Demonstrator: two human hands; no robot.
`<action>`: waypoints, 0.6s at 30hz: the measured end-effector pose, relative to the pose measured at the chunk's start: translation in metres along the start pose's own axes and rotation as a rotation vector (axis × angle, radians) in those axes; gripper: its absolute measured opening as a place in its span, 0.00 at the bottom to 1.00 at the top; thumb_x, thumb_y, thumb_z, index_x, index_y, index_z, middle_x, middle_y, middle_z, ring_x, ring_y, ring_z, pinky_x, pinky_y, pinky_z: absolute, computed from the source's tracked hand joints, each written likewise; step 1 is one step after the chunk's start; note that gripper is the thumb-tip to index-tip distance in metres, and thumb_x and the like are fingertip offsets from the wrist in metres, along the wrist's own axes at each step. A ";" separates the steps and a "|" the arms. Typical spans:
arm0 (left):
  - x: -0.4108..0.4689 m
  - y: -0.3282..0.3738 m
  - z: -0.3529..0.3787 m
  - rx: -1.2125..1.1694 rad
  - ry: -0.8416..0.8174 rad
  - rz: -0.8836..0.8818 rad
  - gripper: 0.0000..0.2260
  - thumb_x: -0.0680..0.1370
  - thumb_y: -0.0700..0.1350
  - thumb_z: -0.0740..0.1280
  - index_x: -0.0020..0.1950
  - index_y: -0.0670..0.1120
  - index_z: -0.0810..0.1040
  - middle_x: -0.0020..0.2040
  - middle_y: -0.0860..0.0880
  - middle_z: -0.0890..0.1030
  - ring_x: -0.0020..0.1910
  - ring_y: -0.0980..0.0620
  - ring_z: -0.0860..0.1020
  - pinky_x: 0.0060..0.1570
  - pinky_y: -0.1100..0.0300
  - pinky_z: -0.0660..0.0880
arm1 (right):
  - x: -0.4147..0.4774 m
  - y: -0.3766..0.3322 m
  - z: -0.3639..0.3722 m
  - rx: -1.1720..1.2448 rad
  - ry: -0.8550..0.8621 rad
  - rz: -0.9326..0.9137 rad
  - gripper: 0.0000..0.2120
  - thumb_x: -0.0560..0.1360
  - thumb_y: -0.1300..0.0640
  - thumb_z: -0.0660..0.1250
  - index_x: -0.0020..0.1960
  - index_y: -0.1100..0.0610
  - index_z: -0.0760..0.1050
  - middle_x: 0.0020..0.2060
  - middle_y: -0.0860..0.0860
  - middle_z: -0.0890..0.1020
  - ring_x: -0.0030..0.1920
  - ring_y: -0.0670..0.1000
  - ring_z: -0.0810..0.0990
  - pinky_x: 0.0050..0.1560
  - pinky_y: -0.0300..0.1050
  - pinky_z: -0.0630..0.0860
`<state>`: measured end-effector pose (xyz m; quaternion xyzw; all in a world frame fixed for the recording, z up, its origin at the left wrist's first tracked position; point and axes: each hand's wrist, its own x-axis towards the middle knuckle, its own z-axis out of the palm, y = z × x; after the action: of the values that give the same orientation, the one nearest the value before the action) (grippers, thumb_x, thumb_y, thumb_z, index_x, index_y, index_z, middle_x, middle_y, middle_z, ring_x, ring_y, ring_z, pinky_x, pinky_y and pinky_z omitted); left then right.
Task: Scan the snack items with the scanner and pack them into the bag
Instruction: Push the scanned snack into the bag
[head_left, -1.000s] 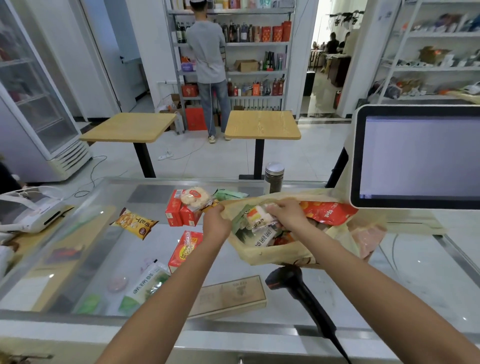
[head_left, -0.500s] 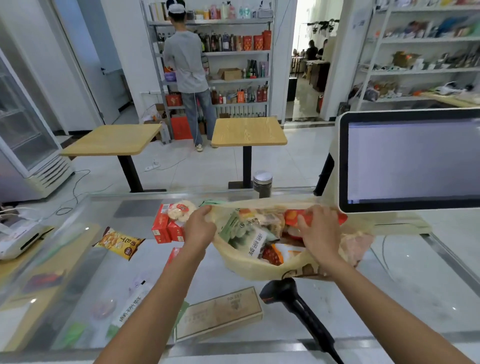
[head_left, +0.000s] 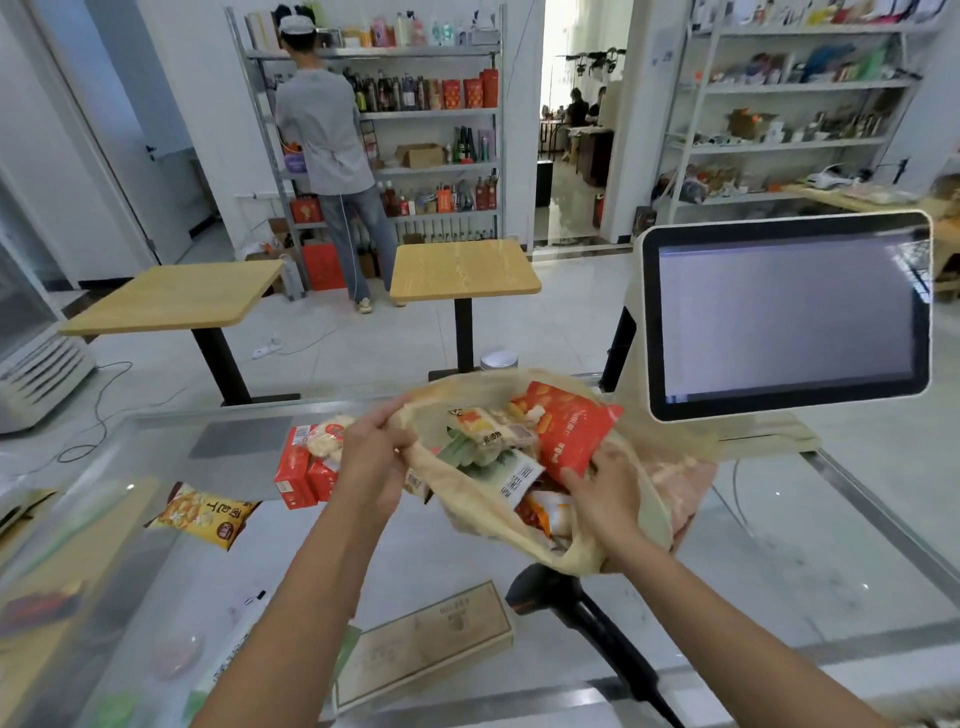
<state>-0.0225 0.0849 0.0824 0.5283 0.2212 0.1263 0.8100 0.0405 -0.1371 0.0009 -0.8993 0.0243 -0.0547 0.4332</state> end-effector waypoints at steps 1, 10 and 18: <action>-0.003 0.011 0.003 -0.035 -0.039 0.032 0.23 0.73 0.23 0.53 0.64 0.38 0.73 0.54 0.40 0.77 0.49 0.46 0.77 0.44 0.55 0.78 | -0.005 -0.007 0.003 -0.060 -0.060 -0.019 0.14 0.69 0.48 0.71 0.52 0.53 0.78 0.55 0.55 0.77 0.57 0.59 0.74 0.58 0.55 0.73; 0.005 0.033 0.003 -0.182 -0.055 0.019 0.26 0.73 0.23 0.51 0.68 0.36 0.70 0.60 0.38 0.74 0.55 0.44 0.76 0.53 0.53 0.76 | 0.012 -0.024 -0.069 -0.518 -0.651 -0.038 0.15 0.67 0.52 0.77 0.51 0.53 0.77 0.47 0.47 0.79 0.49 0.48 0.77 0.46 0.40 0.75; -0.004 0.056 0.020 -0.244 -0.195 -0.013 0.23 0.75 0.26 0.49 0.68 0.36 0.66 0.50 0.42 0.76 0.39 0.50 0.81 0.33 0.59 0.78 | 0.033 -0.061 -0.147 0.658 -0.066 0.075 0.05 0.78 0.62 0.64 0.52 0.58 0.78 0.41 0.54 0.81 0.38 0.50 0.79 0.37 0.42 0.77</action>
<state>-0.0143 0.0906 0.1415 0.4342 0.1278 0.0951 0.8866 0.0551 -0.2160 0.1419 -0.7108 0.0243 -0.0146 0.7028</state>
